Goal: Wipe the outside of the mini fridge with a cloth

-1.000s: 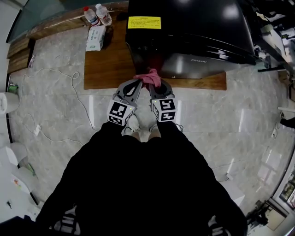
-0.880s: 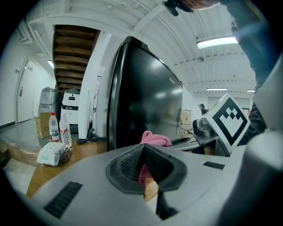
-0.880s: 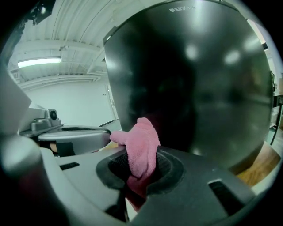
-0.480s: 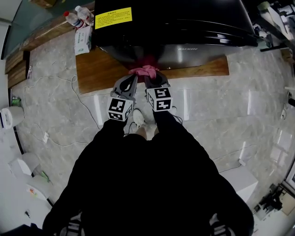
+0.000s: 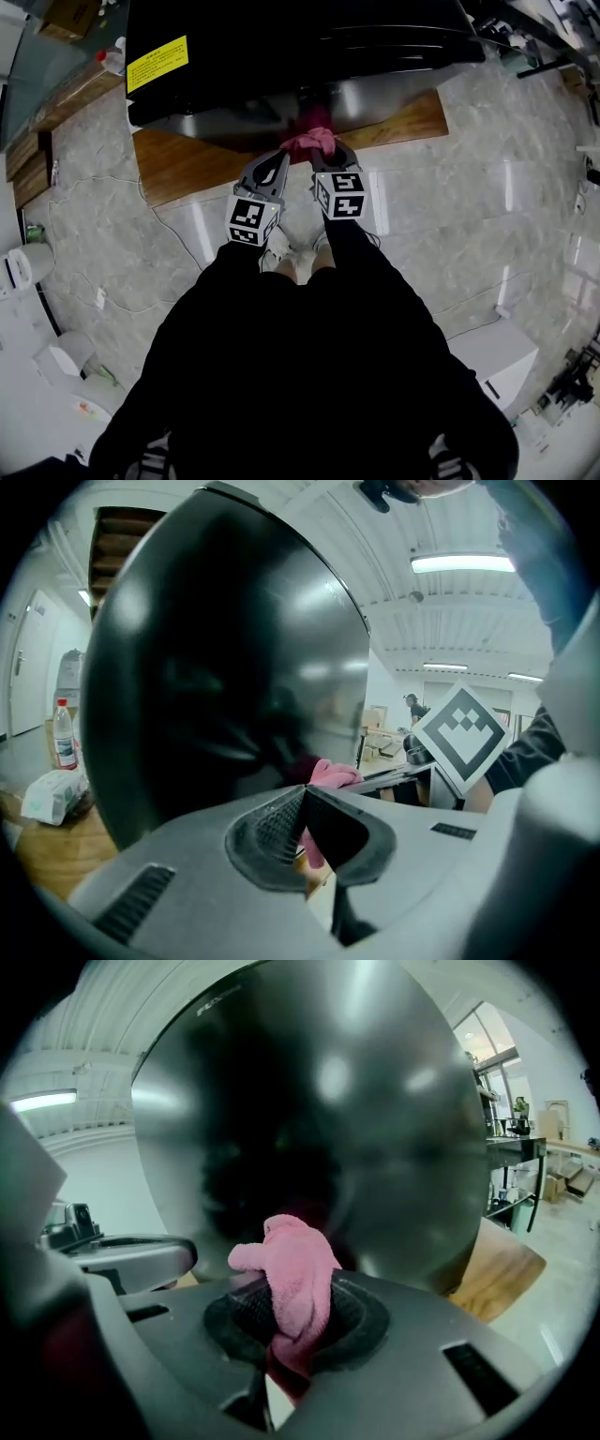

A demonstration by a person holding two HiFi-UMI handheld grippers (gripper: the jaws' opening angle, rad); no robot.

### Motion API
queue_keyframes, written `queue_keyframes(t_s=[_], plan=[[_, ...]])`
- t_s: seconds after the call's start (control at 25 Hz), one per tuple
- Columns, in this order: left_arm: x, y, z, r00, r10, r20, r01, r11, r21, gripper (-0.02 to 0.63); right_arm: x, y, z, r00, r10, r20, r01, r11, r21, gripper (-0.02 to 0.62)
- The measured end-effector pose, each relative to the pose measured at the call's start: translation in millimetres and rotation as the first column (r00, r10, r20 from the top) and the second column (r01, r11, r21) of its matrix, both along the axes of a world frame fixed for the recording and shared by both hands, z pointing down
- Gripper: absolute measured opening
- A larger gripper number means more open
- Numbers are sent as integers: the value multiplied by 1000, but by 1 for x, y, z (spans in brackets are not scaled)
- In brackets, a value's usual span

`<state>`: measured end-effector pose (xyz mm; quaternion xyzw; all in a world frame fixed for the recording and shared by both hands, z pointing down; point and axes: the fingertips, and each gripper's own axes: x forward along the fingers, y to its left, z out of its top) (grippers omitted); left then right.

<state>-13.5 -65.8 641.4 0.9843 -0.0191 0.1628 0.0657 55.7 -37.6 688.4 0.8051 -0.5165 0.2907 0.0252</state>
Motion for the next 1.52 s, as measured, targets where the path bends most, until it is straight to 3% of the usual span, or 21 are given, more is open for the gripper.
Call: queue_keyframes(t_s=[0.68,0.96,1.28,1.52], plan=[[120,98,-14,994,112,-7,-112,994,20,5,157,116,10,982,190,11,-190,982,-13,64],[155,137,-38,989,141,-38,-140,990,20,5,182,151,-16,992,126,-25,-125,991,42,63],[183,192,-127,970,183,-162,-181,983,25,5,203,211,-127,985,70,-155,-37,978,204,63],[190,220,-179,953,224,-202,-229,973,-3,5,200,225,-205,963,16,-270,57,964,260,63]])
